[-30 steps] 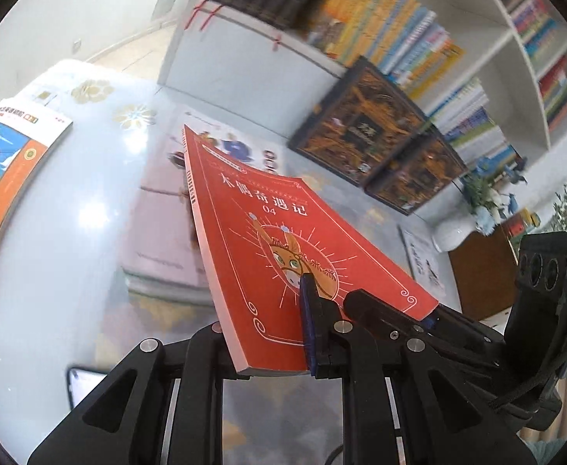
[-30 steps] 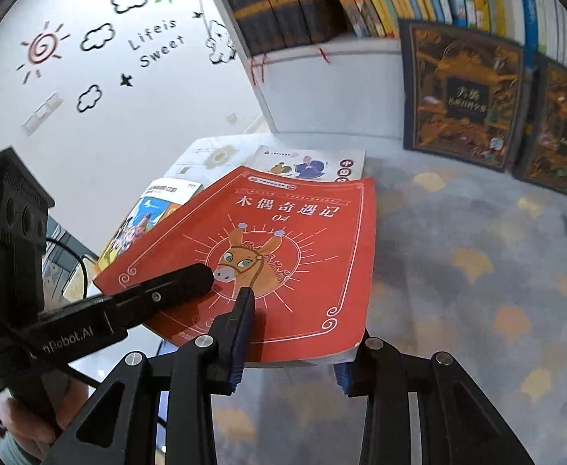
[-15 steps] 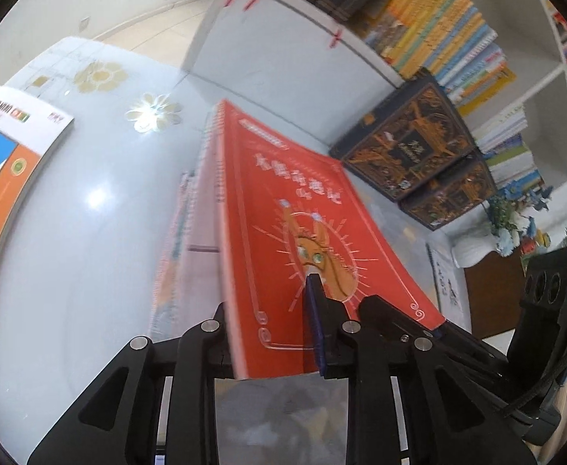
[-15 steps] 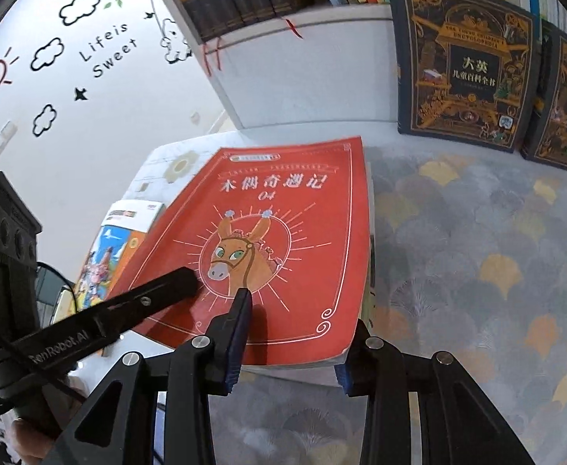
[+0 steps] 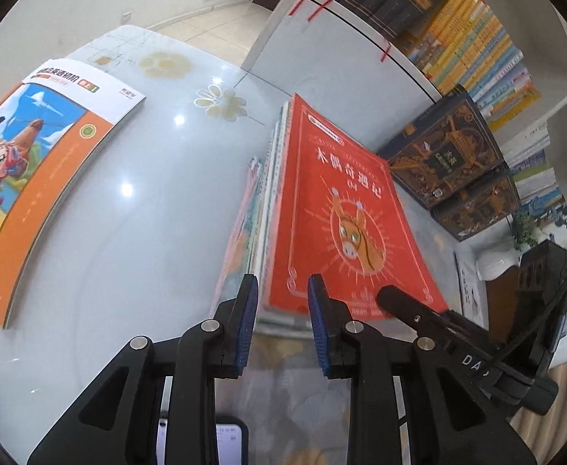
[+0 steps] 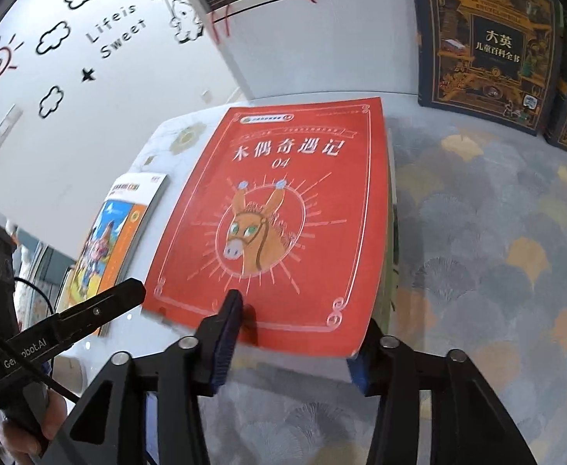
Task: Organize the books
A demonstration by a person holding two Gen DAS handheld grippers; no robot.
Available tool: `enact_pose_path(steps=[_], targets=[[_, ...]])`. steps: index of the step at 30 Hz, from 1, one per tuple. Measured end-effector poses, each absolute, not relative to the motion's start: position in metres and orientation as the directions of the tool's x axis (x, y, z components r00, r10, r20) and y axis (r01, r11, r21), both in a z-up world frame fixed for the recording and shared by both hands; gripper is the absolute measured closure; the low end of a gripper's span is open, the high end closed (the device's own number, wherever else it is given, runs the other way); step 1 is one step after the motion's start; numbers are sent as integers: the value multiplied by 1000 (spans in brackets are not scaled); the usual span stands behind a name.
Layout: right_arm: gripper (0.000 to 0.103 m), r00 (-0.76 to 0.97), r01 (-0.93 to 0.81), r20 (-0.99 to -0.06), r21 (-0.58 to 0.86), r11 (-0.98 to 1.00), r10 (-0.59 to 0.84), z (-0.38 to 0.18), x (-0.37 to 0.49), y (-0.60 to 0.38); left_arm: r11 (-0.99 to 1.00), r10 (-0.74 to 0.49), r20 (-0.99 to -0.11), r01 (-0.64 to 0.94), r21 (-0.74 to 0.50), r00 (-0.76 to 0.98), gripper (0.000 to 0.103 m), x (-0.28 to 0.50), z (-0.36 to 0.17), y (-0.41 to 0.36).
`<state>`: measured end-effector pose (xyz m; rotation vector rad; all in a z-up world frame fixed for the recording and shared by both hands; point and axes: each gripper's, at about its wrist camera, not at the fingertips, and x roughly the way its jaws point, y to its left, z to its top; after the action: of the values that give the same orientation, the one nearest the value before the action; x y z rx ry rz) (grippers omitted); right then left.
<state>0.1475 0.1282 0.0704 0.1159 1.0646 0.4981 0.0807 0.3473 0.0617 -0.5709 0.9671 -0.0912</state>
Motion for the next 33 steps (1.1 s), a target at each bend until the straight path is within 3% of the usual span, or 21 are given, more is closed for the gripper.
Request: enact_pose_path(steps=[7,13,24,33], targets=[[49,372,-313,-813,344,885,448,56,120,63,879,-306,-761,-138,-457,572,79,62,72,312],[48,389,-169,-842,333,928,373,26,81,-61,892,-337,-763,-72,-446,552,79,58,81,260],[48,420,204,-859,404,892,293,-12,21,-287,873,-479,-779,125,-472,406,79,68,73,76],[48,468,315,-844,437,843,263,-15,16,-391,854,-514,-803,269,-446,301,79,91,57,-68]])
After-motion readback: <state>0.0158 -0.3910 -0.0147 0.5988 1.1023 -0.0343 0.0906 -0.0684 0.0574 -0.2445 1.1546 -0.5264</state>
